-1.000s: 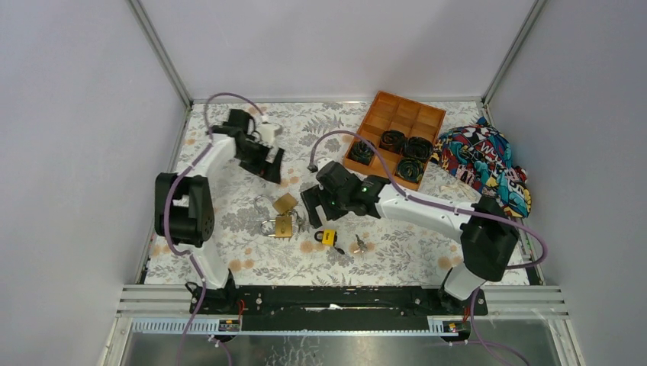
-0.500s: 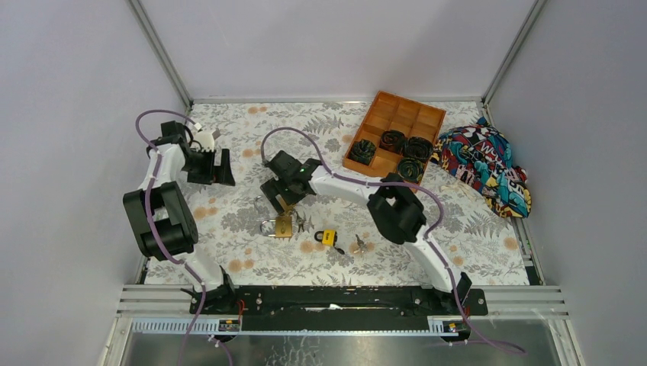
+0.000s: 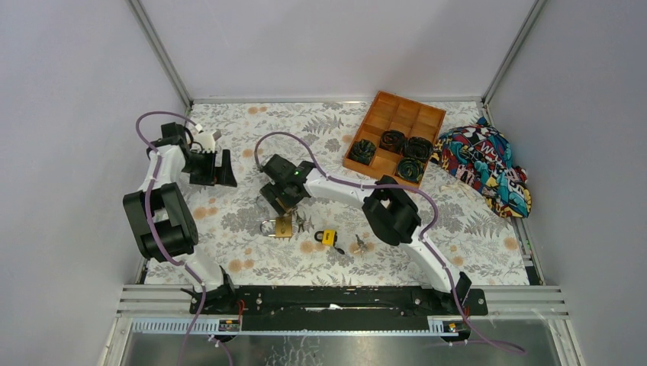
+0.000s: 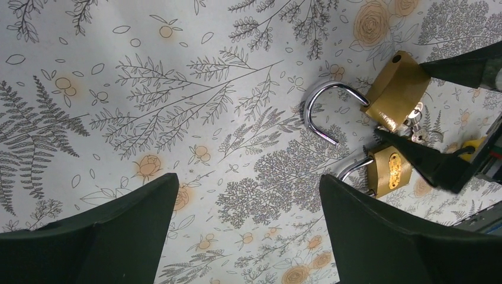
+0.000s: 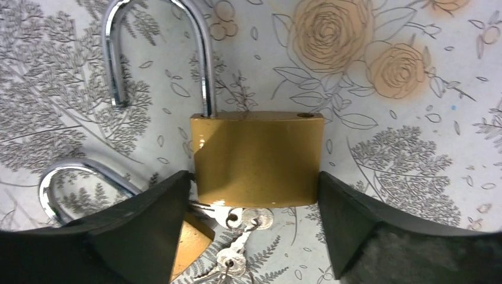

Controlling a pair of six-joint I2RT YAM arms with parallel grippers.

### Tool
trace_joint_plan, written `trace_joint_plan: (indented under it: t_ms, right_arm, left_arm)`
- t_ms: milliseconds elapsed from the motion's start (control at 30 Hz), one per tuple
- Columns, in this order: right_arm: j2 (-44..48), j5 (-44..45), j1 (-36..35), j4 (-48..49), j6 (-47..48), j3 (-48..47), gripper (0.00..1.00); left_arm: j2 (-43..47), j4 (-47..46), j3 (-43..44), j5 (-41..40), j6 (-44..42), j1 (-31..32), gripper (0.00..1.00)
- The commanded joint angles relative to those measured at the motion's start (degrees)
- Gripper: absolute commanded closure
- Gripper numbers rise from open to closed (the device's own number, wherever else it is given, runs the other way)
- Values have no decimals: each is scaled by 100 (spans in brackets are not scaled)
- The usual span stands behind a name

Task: Lock with the key
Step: Pick up the lock from the center of the board.

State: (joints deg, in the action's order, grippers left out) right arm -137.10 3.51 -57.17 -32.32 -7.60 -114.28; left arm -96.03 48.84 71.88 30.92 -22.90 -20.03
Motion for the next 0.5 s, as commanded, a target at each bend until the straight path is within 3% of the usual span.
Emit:
trace_joint_plan:
  t_ms: [0,133,300,467]
  right_arm:
    - [-214,412,-67,-137,298,170,30]
    - [-190,557,-13,-133,493,129,65]
    - [459,-921,425,496,284,746,94]
    - [1019,-2606,906,1511,-97,1713,100]
  left_arm:
    - [59,48,24,126,1,213,5]
    - [55,49,-86,399,-165,496,9]
    - [-122,150,64,888,-1069,711,16]
    - [-241,210,204,1299,-2665,1022,22]
